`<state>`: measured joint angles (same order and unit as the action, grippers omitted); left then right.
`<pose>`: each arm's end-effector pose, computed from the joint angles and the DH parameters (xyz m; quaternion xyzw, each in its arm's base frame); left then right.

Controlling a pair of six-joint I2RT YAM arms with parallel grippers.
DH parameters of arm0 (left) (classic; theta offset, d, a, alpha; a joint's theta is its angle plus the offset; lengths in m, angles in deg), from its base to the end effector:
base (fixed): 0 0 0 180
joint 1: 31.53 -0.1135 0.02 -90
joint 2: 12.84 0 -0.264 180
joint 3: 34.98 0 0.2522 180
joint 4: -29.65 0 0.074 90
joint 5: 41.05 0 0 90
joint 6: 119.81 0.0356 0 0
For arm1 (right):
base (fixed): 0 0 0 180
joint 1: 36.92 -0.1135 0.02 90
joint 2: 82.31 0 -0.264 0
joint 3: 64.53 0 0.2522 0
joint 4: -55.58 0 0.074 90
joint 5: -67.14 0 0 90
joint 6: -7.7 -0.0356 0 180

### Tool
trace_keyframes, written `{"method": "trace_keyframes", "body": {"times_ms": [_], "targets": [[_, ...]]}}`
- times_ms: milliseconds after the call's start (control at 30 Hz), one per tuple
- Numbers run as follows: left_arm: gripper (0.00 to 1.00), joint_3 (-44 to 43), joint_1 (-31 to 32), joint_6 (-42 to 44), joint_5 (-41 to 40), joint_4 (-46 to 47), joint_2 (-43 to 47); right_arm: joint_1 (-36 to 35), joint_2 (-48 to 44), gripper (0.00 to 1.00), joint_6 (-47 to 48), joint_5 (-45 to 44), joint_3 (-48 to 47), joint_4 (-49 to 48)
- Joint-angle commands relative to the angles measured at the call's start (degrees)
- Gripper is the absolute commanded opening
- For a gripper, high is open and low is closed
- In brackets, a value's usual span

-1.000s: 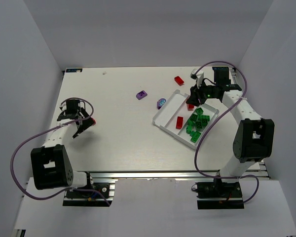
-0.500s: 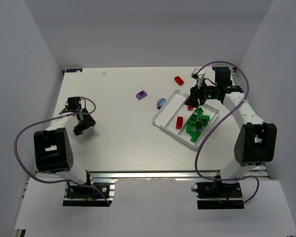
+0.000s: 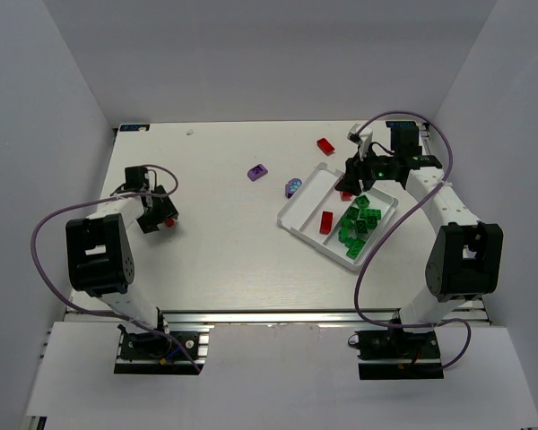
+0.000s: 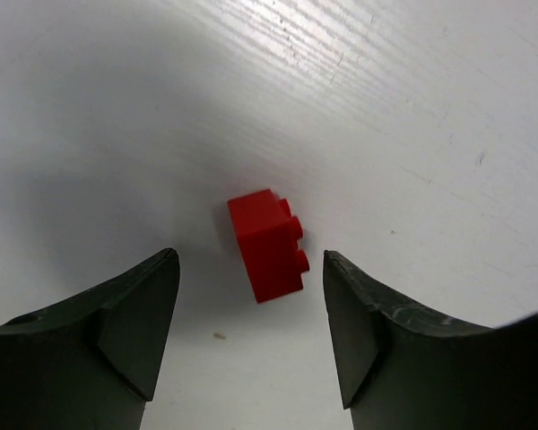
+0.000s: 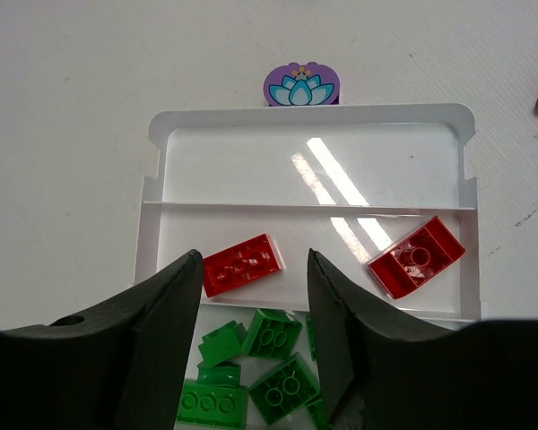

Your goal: Sort the legos into containers by color

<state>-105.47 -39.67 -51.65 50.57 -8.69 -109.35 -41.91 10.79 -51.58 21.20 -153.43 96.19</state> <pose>0.3209 0.0449 0.1664 -0.2491 0.9426 -0.0401 0.2186 0.3529 0.0557 0.2885 -0.3996 0.7704 0.2583 0.4243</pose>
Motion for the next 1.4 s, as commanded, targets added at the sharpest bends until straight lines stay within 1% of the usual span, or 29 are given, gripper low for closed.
{"method": "trace_keyframes", "body": {"times_ms": [0,33,67,133,267,300,367,400,467,600,633,700,733,767,800,833,867,900,933,967,1000,1033,1067,1100,1167,1200,1233,1267,1367], "targets": [[0.74,-4.25,-0.38,1.28,1.71,1.38,-1.39,-0.19,0.06,0.56,-0.66,0.95,-0.28,-0.92],[0.73,-4.79,-0.38,1.28,1.71,1.11,-2.01,-0.19,0.06,0.56,-0.66,0.86,-0.28,-0.84],[0.69,-5.32,-0.38,1.28,1.45,0.85,-3.06,-0.19,0.06,0.56,-0.75,0.77,-0.28,-0.84],[0.64,-6.64,-0.38,1.19,1.19,0.24,-3.86,-0.19,-0.11,0.56,-0.75,0.6,-0.19,-0.84],[0.53,-6.11,-0.3,1.19,1.18,0.41,-3.69,-0.19,-0.2,0.56,-0.66,0.51,0.16,-0.92],[0.48,-5.85,-0.38,1.1,1.36,0.5,-3.16,-0.28,-0.29,0.56,-0.66,0.42,0.25,-0.92],[0.4,-4.97,-0.38,1.1,1.71,0.58,-2.55,-0.19,-0.29,0.56,-0.66,0.33,0.34,-0.92],[0.34,-4.62,-0.3,0.84,2.49,0.93,-1.67,-0.19,-0.2,0.56,-0.66,0.33,0.34,-0.92],[0.29,-3.39,-0.38,0.49,3.38,1.2,-0.62,-0.19,-0.2,0.56,-0.75,0.33,0.25,-1.01],[0.21,-1.9,-0.12,-0.91,7.24,2.07,2.63,-0.19,-0.2,0.56,-1.36,0.33,-0.1,-1.19],[0.18,-1.55,0.05,-1.35,10.64,3.04,4.47,-0.28,-0.29,0.56,-1.45,0.25,-0.1,-1.27],[0.17,-0.67,1.89,-3.01,14.61,4.62,6.59,-0.19,-0.72,0.55,-1.89,-0.11,-0.19,-1.45],[0.17,-0.31,2.95,-3.98,18.81,7.5,8.51,-0.19,-0.99,0.53,-3.11,-0.98,-0.1,-2.41],[0.17,0.56,5.91,-5.12,20.76,9.35,9.23,-0.19,-1.34,0.42,-3.99,-1.6,-0.01,-3.03],[0.17,0.92,7.51,-7.83,22.44,13.11,9.67,-0.19,-1.43,0.33,-5.05,-2.04,-0.01,-3.64],[0.17,1.09,10.66,-9.34,23.67,15.07,9.85,-0.19,-1.43,0.25,-6.36,-2.39,-0.19,-3.91],[0.16,1.09,15.21,-10.66,25.42,16.91,9.41,-0.19,-1.52,0.07,-7.07,-2.57,-0.45,-3.91],[0.16,1.01,17.7,-13.63,25.79,19.02,8.97,-0.19,-1.52,0.0,-7.95,-2.74,-0.63,-4.0],[0.15,0.83,19.81,-15.14,25.97,23.3,8.27,-0.19,-1.6,0.0,-8.65,-3.01,-0.98,-4.09],[0.15,0.4,23.83,-16.46,26.14,25.0,7.4,-0.19,-1.95,0.0,-9.36,-3.09,-1.07,-4.0],[0.14,-1.0,25.79,-18.48,25.8,28.24,5.39,-0.19,-2.22,0.0,-9.62,-3.18,-0.98,-4.09],[0.14,-2.06,27.37,-19.37,25.53,29.4,4.15,-0.19,-2.57,0.0,-9.89,-3.71,-0.55,-4.35],[0.14,-3.11,30.44,-20.07,25.18,30.46,2.83,-0.1,-3.44,0.0,-10.24,-3.97,-0.19,-4.87],[0.14,-6.0,31.94,-21.12,25.0,31.6,-0.31,-0.1,-3.89,0.0,-10.33,-4.76,0.25,-5.14],[0.14,-9.61,35.71,-21.48,24.83,31.87,-3.93,-0.02,-5.03,0.0,-10.59,-5.38,1.21,-5.67],[0.14,-11.54,36.87,-21.4,24.65,31.61,-7.69,0.07,-5.21,0.0,-10.77,-5.64,1.57,-6.02],[0.13,-15.22,37.93,-21.4,24.56,31.17,-9.47,0.16,-5.38,0.0,-10.86,-6.08,1.74,-5.93],[0.13,-16.99,39.68,-21.4,24.56,31.08,-11.23,0.33,-5.73,0.0,-11.03,-6.26,2.09,-6.02],[0.13,-22.87,42.23,-21.22,23.95,29.94,-17.03,0.95,-6.0,0.01,-11.65,-6.52,2.71,-6.11]]}}
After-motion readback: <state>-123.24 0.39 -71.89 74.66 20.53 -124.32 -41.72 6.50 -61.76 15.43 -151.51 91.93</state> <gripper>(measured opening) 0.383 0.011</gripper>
